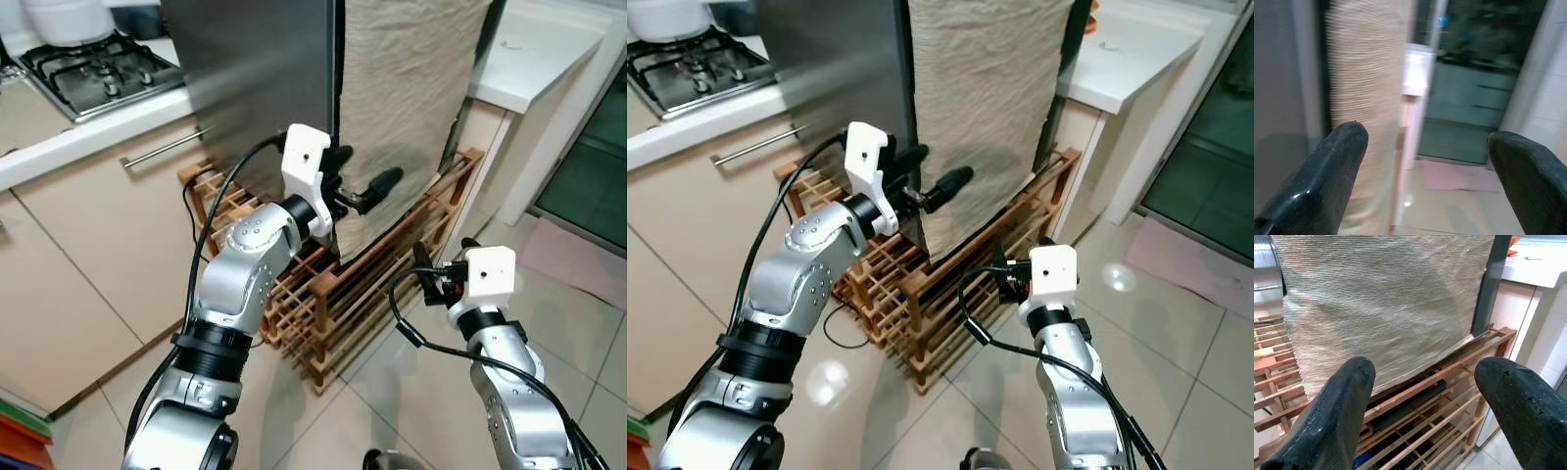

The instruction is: Restocking fridge

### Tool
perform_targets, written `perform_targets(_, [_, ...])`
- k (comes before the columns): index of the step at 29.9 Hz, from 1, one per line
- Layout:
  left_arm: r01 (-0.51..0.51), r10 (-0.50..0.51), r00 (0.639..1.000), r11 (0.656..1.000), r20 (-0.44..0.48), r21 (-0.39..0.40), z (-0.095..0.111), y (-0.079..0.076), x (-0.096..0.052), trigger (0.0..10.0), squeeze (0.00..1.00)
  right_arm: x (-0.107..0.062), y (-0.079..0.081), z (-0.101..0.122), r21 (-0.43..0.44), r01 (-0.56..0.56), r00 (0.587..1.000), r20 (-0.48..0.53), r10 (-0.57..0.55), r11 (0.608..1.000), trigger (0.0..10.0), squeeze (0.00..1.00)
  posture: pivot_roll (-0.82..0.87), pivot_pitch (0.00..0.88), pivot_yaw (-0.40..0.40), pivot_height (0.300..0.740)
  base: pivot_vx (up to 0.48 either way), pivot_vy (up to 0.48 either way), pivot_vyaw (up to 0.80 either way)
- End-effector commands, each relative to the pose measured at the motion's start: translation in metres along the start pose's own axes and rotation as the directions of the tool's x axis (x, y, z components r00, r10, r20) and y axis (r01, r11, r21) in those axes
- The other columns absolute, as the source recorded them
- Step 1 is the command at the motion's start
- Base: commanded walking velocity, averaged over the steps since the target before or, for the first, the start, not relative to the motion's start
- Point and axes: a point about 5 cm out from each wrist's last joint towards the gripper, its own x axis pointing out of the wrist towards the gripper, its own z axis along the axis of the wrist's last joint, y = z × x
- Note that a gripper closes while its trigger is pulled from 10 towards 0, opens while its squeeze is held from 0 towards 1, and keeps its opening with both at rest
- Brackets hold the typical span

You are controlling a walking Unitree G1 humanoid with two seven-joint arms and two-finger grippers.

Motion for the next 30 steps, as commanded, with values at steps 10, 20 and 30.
perform_targets(10, [-0.113, 0.113, 0.992, 0.993, -0.048, 0.016, -0.013, 0.016, 0.014, 10.0, 0.00, 0.006, -0.002, 0.005, -0.018, 0.004, 1.000, 0.022, -0.003, 1.000, 10.0, 0.00, -0.14, 0.000, 0.021, 0.740, 0.000, 0.000, 0.00])
perform_targets(20, [-0.078, 0.078, 0.997, 0.997, -0.029, -0.010, -0.011, 0.008, 0.025, 10.0, 0.00, 0.003, -0.004, 0.004, -0.022, 0.017, 1.000, 0.020, -0.017, 1.000, 10.0, 0.00, -0.15, 0.000, 0.025, 0.740, 0.000, 0.000, 0.00])
perform_targets(30, [-0.047, 0.046, 0.998, 0.999, -0.043, -0.022, -0.014, -0.005, 0.041, 10.0, 0.00, 0.003, -0.004, 0.004, -0.022, 0.024, 0.999, 0.022, -0.024, 0.999, 10.0, 0.00, -0.16, 0.000, 0.041, 0.740, 0.000, 0.000, 0.00])
